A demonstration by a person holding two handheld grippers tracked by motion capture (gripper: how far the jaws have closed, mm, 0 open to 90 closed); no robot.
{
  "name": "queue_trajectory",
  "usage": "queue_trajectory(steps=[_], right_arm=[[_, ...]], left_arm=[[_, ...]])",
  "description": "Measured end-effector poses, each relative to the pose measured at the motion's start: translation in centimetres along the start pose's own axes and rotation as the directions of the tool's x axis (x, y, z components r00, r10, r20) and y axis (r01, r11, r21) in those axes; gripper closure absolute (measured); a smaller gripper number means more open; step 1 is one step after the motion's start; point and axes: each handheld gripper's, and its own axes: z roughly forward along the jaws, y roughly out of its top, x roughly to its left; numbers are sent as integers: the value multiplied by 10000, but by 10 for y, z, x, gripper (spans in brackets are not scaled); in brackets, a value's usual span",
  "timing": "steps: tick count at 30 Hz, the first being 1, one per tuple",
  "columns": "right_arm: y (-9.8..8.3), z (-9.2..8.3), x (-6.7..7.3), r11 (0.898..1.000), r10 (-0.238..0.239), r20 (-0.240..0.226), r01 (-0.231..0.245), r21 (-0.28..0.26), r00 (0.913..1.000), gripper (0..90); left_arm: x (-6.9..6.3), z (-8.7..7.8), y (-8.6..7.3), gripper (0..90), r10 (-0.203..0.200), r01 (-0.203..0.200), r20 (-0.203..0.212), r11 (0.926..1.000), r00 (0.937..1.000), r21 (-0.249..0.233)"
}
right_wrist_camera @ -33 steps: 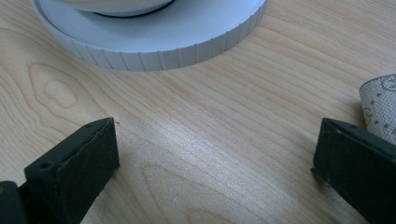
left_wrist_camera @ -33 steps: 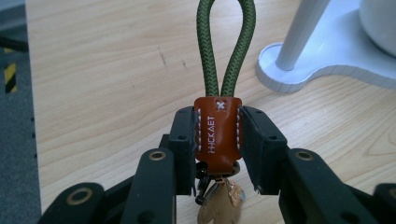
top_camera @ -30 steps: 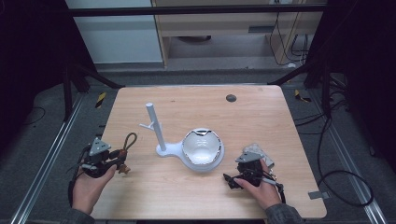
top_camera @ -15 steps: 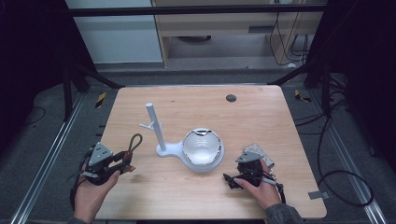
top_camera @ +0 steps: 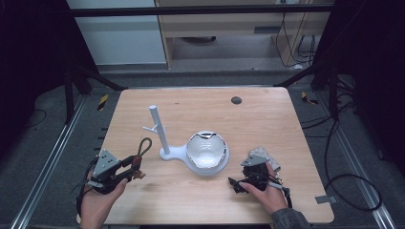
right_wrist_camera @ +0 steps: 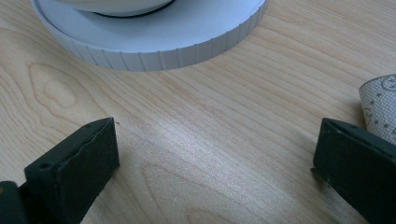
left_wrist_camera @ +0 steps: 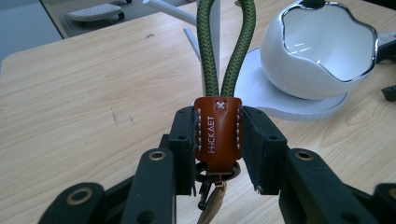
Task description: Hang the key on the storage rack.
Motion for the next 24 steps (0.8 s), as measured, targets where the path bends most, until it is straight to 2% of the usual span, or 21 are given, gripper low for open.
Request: queue_trajectory(steps=[11, 24], right_arm=[[0, 0, 0, 10000, 4, -2, -4, 2, 10000, 3], [0, 0, 0, 10000, 4, -1, -4, 0, 10000, 3]], left_arm=[[-6, -5, 5, 659, 24, -14, 163, 9981, 9999, -609], [-15, -8, 20, 658, 193, -173, 172, 9938, 9997, -1103]])
